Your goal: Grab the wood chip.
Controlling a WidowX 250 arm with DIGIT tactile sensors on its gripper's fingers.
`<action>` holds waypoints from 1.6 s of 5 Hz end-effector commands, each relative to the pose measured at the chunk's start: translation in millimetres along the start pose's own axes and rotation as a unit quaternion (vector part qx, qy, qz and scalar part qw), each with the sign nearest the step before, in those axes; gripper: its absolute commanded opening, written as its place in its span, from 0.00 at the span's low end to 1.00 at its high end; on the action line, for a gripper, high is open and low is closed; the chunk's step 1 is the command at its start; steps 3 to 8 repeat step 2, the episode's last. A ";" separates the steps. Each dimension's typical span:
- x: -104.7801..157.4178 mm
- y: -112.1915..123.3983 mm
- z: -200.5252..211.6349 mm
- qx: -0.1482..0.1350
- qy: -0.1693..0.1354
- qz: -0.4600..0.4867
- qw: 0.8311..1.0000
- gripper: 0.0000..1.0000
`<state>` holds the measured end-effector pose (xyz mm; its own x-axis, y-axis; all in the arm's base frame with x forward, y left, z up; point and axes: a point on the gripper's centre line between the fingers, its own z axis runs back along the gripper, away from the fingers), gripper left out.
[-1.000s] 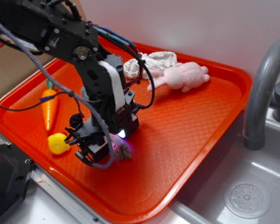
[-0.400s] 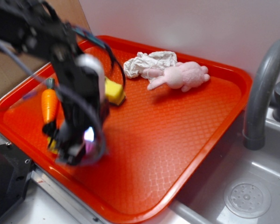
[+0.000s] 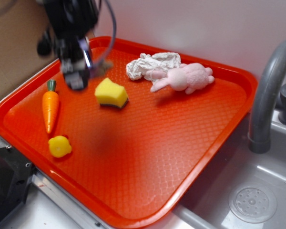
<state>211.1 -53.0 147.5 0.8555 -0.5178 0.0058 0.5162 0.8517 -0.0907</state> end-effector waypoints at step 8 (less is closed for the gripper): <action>-25.5 -8.8 61.0 0.057 -0.045 0.354 0.932 0.00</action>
